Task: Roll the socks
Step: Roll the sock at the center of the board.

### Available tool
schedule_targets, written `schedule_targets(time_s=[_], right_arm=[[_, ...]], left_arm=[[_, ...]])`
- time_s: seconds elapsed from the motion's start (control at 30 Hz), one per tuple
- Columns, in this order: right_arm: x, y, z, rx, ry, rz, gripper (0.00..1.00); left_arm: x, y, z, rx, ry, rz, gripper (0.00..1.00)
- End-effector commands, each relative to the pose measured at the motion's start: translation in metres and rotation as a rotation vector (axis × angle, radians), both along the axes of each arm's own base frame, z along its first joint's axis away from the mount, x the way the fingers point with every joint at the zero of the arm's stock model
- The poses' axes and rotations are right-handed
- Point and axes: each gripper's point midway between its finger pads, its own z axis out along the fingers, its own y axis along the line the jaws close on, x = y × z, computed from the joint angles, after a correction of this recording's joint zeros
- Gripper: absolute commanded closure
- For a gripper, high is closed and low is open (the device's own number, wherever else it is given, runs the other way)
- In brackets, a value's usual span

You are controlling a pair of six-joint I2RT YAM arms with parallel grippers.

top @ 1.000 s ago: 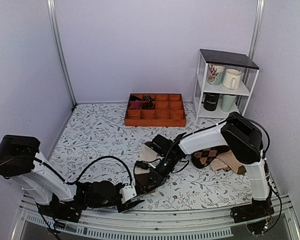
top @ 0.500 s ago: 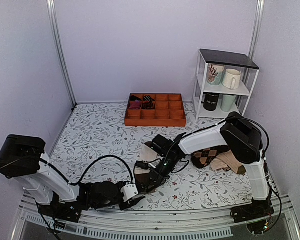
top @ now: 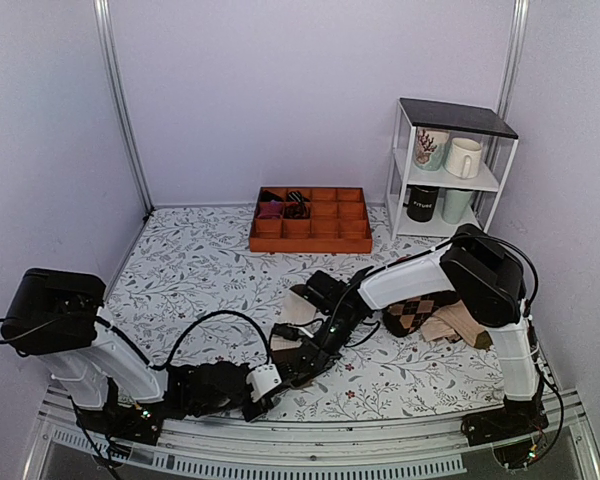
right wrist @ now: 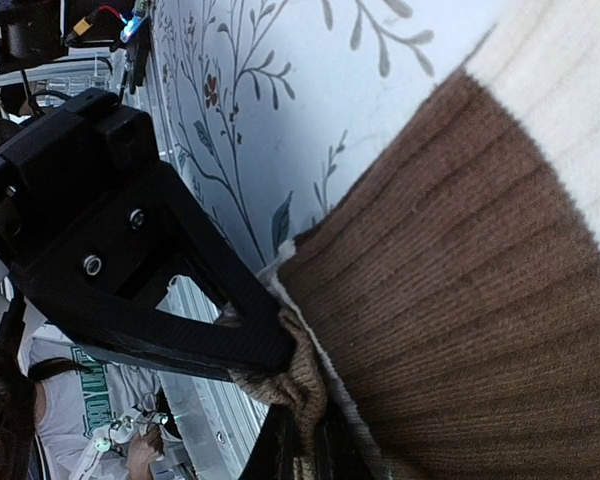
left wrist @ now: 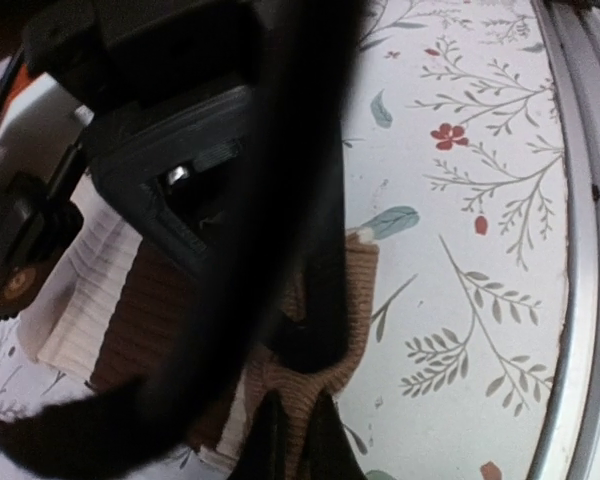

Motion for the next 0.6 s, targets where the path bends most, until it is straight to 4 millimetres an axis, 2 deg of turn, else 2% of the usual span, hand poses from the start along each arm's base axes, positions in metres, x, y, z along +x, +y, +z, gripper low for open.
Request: schedule_targets(time_s=[0.0,0.17,0.27,0.33,0.37,0.47,0.57], right_arm=[[-0.008,-0.022,-0.038,-0.135,0.020,-0.011,0.92],[0.008,-0.013,-0.023,-0.063,-0.056,-0.031,0.84],[0.032,-0.002,0.006,0.085,-0.204,-0.059,0.77],[0.050,-0.001,0.031,0.211,-0.366,-0.095,0.74],[0.051,-0.007,0.040,0.273,-0.446,-0.110,0.73],[0.049,-0.015,0.087,0.550,-0.738,-0.097,0.67],[0.033,-0.029,0.112,0.746,-0.992,-0.030,0.64]], left_arm=[[-0.009,0.008,-0.028,0.087,0.141,-0.025,1.00],[-0.016,0.020,-0.038,0.057,0.322,0.032,1.00],[-0.020,0.031,-0.045,0.053,0.446,0.091,1.00],[-0.023,0.039,-0.051,0.063,0.536,0.136,1.00],[-0.025,0.042,-0.054,0.069,0.581,0.153,1.00],[-0.034,0.049,-0.061,0.082,0.706,0.198,1.00],[-0.045,0.057,-0.068,0.093,0.842,0.233,1.00]])
